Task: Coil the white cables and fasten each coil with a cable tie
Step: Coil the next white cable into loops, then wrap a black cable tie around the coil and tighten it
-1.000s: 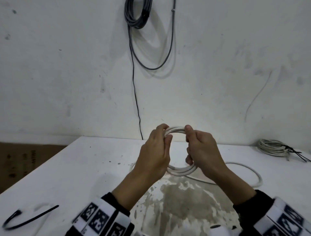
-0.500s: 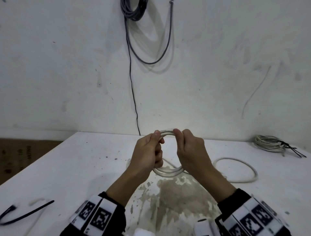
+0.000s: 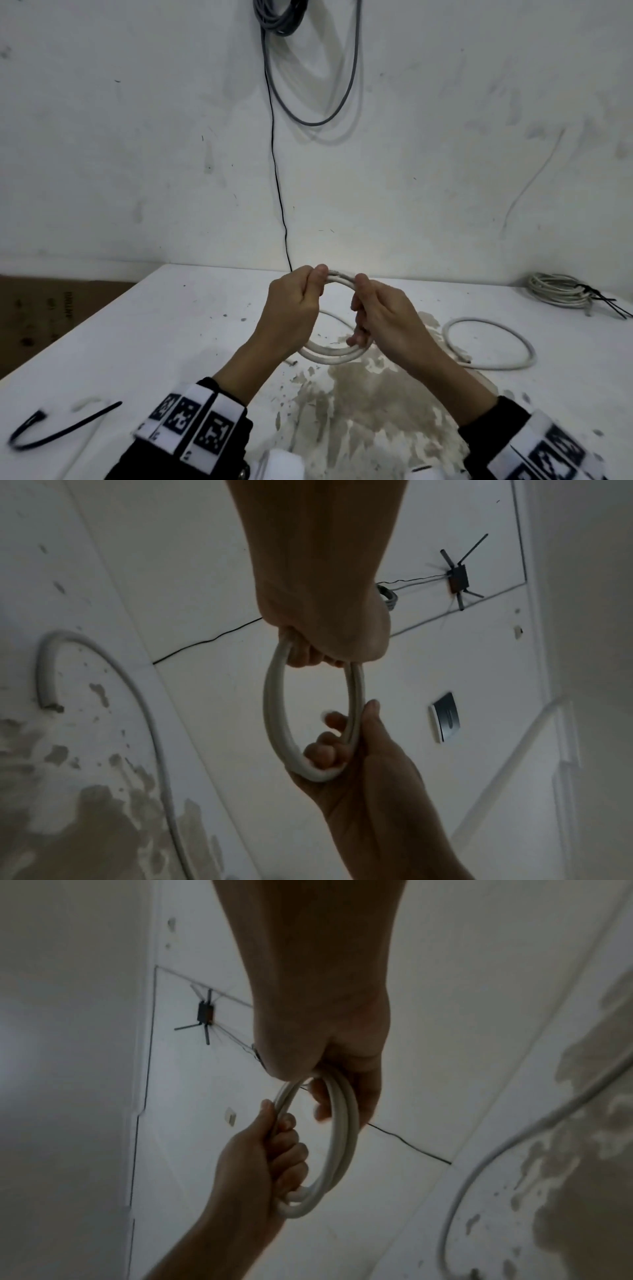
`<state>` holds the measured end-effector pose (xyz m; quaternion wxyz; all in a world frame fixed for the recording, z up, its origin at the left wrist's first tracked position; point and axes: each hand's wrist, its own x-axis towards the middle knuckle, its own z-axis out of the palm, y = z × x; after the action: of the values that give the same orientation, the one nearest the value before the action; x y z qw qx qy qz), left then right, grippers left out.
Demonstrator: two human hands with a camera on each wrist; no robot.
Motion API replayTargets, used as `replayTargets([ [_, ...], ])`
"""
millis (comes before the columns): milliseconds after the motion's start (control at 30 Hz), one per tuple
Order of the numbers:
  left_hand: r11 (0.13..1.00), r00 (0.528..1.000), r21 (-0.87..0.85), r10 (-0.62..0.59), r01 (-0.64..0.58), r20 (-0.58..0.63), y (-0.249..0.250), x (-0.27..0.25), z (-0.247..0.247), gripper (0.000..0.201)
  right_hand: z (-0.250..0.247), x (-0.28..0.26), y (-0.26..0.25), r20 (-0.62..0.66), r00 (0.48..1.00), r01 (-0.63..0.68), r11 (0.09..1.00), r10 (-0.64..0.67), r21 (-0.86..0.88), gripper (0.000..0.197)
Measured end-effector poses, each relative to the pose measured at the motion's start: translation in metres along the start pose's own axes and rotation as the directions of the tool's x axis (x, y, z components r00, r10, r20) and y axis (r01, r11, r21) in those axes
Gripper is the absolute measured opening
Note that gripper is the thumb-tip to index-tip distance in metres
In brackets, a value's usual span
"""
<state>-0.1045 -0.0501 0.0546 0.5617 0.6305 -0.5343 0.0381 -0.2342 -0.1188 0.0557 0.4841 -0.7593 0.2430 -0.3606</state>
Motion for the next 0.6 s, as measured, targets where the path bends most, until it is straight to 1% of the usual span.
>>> replayTargets([
  [67,0.999,1.000,0.040,0.009,-0.010,0.023,-0.002,0.000,-0.003,0.038,-0.001,0.001,0.005,0.055,0.997,0.063,0.987,-0.056,-0.147,0.030],
  [100,0.998,0.999,0.054,0.010,-0.012,0.030,-0.004,0.000,-0.005,0.037,0.000,0.002,0.008,0.072,0.992,0.118,0.966,-0.104,-0.230,0.027],
  [167,0.998,1.000,0.070,-0.003,0.001,0.028,-0.006,-0.001,-0.007,0.036,0.003,0.003,0.013,0.094,0.967,0.253,0.892,-0.235,-0.375,0.021],
  [233,0.996,0.999,0.071,-0.049,0.048,0.002,-0.009,-0.001,-0.010,0.037,0.010,0.004,0.014,0.124,0.941,0.335,0.812,-0.315,-0.477,0.018],
  [333,0.988,0.988,0.021,-0.155,0.155,-0.028,-0.016,-0.006,-0.018,0.040,0.023,0.005,0.010,0.147,0.936,0.346,0.773,-0.318,-0.532,0.018],
  [400,0.979,0.979,-0.027,-0.202,0.201,-0.018,-0.021,-0.012,-0.028,0.038,0.034,0.006,0.007,0.169,0.940,0.338,0.758,-0.296,-0.558,0.020],
  [500,0.976,0.976,-0.032,-0.212,0.214,0.056,-0.028,-0.025,-0.048,0.028,0.050,0.004,0.004,0.219,0.943,0.331,0.776,-0.251,-0.536,0.019],
  [600,0.982,0.972,0.027,-0.189,0.187,0.139,-0.035,-0.044,-0.074,0.021,0.067,-0.003,0.004,0.307,0.937,0.311,0.805,-0.169,-0.505,0.025],
])
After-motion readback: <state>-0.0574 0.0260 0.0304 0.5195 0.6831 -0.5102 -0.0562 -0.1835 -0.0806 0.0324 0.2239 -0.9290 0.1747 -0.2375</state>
